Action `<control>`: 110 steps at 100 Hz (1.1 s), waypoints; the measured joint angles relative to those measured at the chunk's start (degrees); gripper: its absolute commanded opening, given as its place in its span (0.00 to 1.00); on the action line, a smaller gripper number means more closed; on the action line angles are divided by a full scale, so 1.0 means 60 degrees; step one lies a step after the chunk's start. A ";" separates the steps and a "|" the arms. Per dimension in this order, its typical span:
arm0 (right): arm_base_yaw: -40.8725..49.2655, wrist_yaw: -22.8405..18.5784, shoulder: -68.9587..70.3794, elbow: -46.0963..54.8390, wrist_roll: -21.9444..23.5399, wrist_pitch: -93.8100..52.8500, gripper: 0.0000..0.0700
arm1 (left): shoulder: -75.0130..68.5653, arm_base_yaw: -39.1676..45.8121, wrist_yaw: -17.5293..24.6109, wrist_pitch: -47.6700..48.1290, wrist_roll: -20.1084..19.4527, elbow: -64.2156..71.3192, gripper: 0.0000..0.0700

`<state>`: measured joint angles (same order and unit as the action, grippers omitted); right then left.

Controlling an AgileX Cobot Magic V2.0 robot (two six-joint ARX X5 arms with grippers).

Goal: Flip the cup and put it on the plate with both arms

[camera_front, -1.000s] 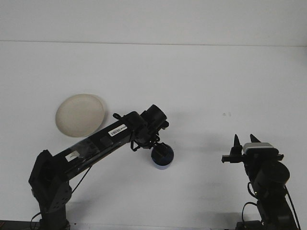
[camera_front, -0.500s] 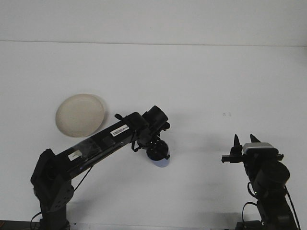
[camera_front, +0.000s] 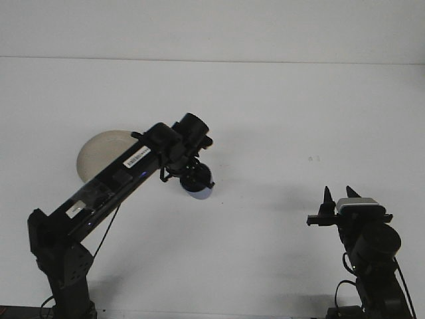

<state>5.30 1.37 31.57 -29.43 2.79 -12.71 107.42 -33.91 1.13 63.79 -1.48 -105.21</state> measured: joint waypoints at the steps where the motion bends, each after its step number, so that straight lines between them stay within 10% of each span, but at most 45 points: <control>1: 0.0000 0.0000 0.0000 0.0000 0.0000 0.0000 0.50 | -0.0029 0.0095 0.0000 0.0004 -0.0004 -0.0015 0.01; 60: 0.0000 0.0022 0.0000 0.0000 0.0000 0.0000 0.50 | -0.0288 0.5737 -0.0444 -0.0281 -0.0025 -0.0106 0.01; 110: 0.0000 0.0022 0.0000 0.0000 0.0000 0.0000 0.50 | 0.1053 0.6550 -0.0448 -0.0342 -0.0025 -0.0106 0.02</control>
<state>5.30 1.50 31.57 -29.43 2.79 -12.71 113.73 5.39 -1.56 61.73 -1.63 -105.84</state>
